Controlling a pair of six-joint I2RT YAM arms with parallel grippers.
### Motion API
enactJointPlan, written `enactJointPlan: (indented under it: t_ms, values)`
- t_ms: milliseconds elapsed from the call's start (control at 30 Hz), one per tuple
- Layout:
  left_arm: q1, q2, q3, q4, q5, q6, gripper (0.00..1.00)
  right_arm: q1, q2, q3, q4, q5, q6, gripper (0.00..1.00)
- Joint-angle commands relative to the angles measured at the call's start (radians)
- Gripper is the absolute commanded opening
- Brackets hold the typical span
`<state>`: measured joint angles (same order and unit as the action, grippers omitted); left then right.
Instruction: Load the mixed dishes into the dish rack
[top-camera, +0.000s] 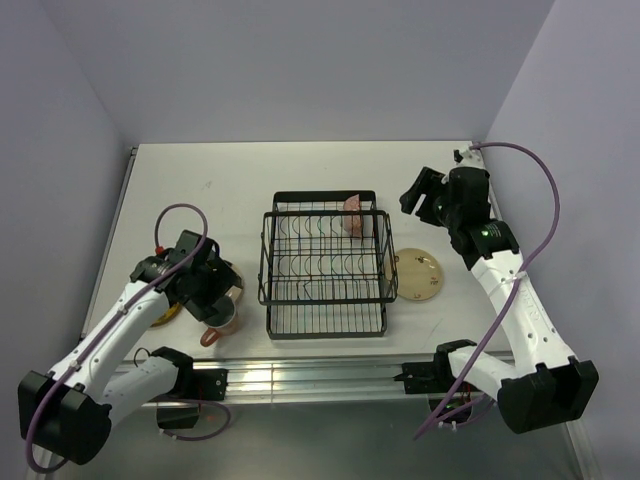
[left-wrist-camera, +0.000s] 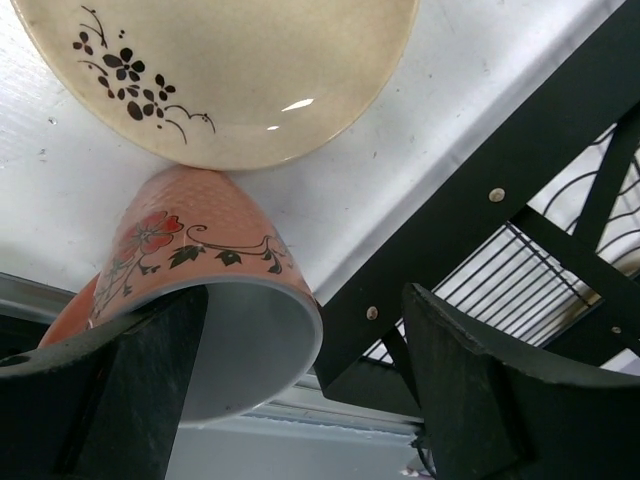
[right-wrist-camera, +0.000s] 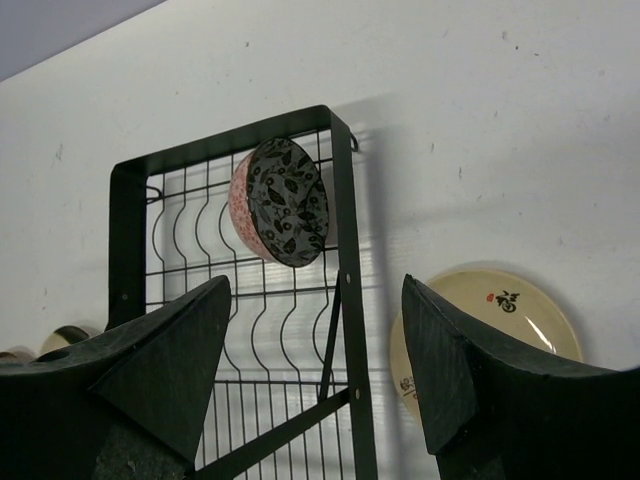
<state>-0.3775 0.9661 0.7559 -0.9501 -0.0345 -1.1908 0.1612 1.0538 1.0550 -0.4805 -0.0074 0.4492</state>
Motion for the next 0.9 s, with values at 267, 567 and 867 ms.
enactJointPlan:
  t_ms: [267, 567, 867]
  values:
    - [-0.040, 0.056, 0.059, 0.011, -0.059, 0.063, 0.64, 0.014, -0.071, 0.092, -0.053, 0.014, -0.021, 0.76]
    - [-0.041, 0.029, 0.056, -0.016, -0.090, 0.102, 0.41, 0.043, -0.081, 0.120, -0.072, 0.023, -0.020, 0.76]
    - [-0.047, 0.045, 0.000, -0.012, -0.079, 0.134, 0.46, 0.055, -0.101, 0.119, -0.070, 0.030, -0.009, 0.76]
